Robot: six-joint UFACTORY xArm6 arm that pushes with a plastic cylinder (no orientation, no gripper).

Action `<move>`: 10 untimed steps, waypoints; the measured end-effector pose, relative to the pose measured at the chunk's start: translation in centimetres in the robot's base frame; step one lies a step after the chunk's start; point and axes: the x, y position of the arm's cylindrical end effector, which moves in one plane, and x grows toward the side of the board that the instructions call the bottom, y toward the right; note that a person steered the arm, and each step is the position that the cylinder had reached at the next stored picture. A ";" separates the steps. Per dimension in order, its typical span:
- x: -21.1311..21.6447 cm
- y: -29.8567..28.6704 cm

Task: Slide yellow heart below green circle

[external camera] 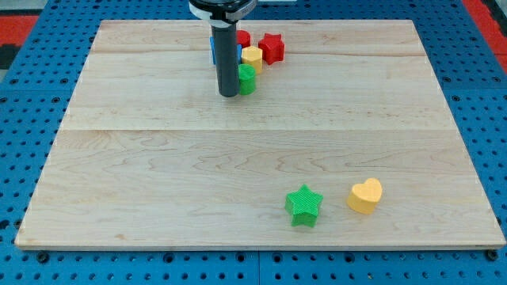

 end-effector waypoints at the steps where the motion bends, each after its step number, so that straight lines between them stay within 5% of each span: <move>1: -0.6 0.0; 2: 7.5 1.7; 4: 9.7 21.5; 5: 16.0 24.3; 6: 20.5 17.3; 7: 18.0 10.3; 10: 11.5 6.0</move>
